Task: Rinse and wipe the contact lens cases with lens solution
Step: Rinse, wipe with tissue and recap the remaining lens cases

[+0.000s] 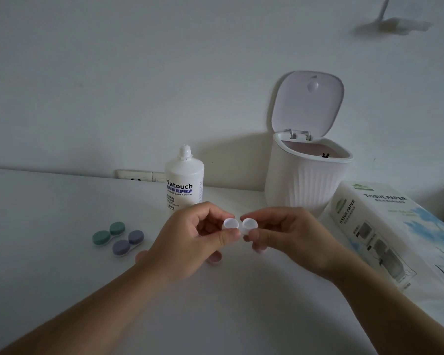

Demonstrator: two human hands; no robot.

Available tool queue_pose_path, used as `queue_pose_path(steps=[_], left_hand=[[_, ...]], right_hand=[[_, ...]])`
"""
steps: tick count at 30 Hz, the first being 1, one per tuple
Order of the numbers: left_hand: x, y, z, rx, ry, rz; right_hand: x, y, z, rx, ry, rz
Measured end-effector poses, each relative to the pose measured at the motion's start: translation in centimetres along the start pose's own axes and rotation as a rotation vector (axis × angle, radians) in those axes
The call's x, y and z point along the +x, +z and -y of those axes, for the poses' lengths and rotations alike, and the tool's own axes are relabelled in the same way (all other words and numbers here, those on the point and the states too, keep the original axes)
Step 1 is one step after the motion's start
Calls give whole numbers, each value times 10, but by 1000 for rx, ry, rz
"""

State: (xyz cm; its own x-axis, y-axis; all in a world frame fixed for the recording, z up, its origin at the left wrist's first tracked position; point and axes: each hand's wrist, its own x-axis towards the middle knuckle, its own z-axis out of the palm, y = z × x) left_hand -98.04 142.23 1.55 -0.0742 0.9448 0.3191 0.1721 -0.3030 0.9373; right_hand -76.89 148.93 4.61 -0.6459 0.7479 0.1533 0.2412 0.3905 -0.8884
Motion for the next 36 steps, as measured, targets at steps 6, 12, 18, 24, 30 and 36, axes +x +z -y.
queue_pose_path(steps=[6,12,18,24,30,36], left_hand=[[-2,2,4,29,-46,27],[-7,5,2,189,104,-177],[-6,-7,-19,327,385,-509],[-2,-32,-44,380,368,-617],[9,-58,-30,419,21,-383],[20,-73,-7,391,-274,-17]], right_hand=[[-3,3,-13,100,-8,-24],[-7,3,-22,215,15,-107],[-8,-1,-23,282,24,-191],[-9,0,-23,232,72,-221],[-9,6,-18,297,94,-207],[-9,5,-17,225,84,-204]])
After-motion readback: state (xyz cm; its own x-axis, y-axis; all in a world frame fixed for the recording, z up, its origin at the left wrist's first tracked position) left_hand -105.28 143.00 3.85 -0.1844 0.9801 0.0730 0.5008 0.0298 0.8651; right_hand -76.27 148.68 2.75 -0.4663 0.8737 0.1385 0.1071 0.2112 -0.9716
